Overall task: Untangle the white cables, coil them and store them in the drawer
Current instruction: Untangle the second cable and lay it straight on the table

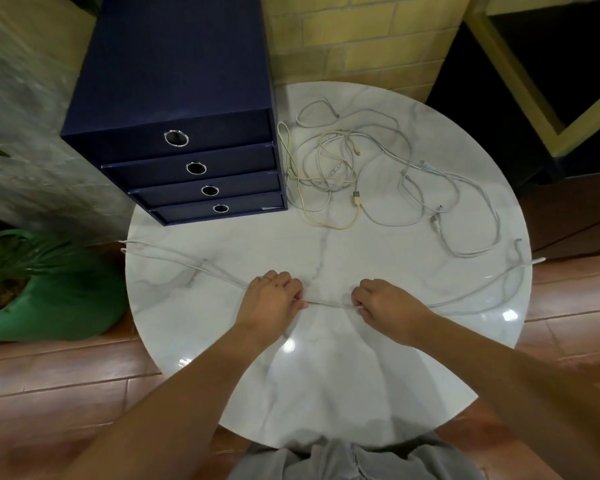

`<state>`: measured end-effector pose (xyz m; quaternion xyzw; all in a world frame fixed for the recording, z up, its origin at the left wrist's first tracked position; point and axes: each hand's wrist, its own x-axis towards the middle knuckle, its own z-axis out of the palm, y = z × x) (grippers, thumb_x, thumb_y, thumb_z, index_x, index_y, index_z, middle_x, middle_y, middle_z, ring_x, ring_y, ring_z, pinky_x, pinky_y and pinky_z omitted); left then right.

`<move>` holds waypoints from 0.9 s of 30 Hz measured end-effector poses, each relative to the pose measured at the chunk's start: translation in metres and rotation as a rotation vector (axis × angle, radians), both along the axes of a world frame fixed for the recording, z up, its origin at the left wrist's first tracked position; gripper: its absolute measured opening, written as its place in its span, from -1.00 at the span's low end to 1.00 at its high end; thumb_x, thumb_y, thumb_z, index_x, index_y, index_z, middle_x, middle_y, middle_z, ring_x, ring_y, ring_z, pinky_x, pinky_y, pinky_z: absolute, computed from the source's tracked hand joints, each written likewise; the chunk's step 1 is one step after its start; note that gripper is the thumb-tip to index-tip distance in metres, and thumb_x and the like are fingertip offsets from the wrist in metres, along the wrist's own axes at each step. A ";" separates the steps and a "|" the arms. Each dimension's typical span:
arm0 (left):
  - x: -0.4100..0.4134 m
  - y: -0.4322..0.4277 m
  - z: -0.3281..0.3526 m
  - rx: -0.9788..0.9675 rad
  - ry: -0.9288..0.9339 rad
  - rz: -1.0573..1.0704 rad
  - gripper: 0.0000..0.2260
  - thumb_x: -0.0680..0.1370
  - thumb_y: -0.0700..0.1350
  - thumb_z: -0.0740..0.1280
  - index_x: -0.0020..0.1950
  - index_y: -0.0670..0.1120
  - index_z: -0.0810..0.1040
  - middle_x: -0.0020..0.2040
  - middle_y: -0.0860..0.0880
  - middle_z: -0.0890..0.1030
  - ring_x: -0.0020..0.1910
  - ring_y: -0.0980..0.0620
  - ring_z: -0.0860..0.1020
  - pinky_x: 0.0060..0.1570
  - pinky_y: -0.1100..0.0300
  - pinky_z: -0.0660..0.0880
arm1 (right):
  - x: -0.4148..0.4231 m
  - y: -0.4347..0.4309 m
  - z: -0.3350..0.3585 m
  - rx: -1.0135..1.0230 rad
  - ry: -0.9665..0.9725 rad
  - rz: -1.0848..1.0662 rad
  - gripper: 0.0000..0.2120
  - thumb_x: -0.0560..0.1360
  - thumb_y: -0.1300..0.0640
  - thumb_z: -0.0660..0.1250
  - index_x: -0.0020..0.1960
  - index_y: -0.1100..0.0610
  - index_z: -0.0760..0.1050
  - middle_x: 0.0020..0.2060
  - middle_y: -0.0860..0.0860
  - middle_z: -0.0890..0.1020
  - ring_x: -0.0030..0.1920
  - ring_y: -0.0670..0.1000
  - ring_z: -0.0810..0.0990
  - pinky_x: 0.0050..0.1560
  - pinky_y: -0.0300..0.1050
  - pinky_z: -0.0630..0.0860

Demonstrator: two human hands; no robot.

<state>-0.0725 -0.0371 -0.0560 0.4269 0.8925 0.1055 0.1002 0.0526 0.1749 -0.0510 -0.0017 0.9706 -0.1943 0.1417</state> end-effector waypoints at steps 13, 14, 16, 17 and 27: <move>0.000 0.002 0.004 0.016 -0.190 0.160 -0.85 0.51 -0.06 0.41 -0.01 -0.12 0.57 -0.08 -0.03 0.54 -0.02 -0.03 0.47 0.03 0.20 0.37 | 0.010 0.047 0.002 -0.021 -0.064 0.141 -0.95 0.51 0.22 0.28 -0.03 0.13 0.46 -0.08 0.02 0.50 -0.06 0.05 0.47 -0.08 -0.08 0.44; 0.000 0.002 0.005 0.022 -0.196 0.181 -0.85 0.52 -0.08 0.40 0.01 -0.12 0.56 -0.08 -0.02 0.54 -0.02 -0.03 0.47 0.03 0.19 0.38 | 0.009 0.049 0.003 -0.012 -0.084 0.152 -0.93 0.51 0.22 0.28 -0.01 0.12 0.46 -0.06 0.01 0.49 -0.05 0.04 0.46 -0.06 -0.07 0.45; -0.001 0.004 0.006 0.016 -0.208 0.235 -0.86 0.55 -0.09 0.36 0.05 -0.12 0.53 -0.08 -0.01 0.55 -0.03 -0.01 0.46 -0.01 0.19 0.39 | 0.010 0.054 0.007 0.025 -0.126 0.176 -0.88 0.50 0.25 0.25 0.01 0.10 0.44 -0.05 0.00 0.46 -0.06 0.03 0.43 -0.06 -0.04 0.46; -0.002 0.005 0.006 0.004 -0.208 0.246 -0.87 0.56 -0.09 0.35 0.05 -0.12 0.53 -0.08 0.00 0.54 -0.04 0.00 0.46 -0.04 0.21 0.36 | 0.012 0.057 0.008 0.052 -0.136 0.189 -0.85 0.49 0.28 0.21 0.02 0.10 0.42 -0.05 0.00 0.45 -0.07 0.03 0.42 -0.09 -0.03 0.46; -0.002 0.002 0.002 -0.013 -0.163 0.215 -0.93 0.55 -0.12 0.35 -0.02 -0.10 0.58 -0.10 0.04 0.48 -0.03 -0.01 0.47 -0.05 0.26 0.32 | 0.023 0.071 0.010 0.185 -0.128 0.124 -0.81 0.43 0.36 0.12 -0.04 0.15 0.41 -0.10 0.06 0.47 -0.19 0.05 0.35 -0.26 -0.04 0.43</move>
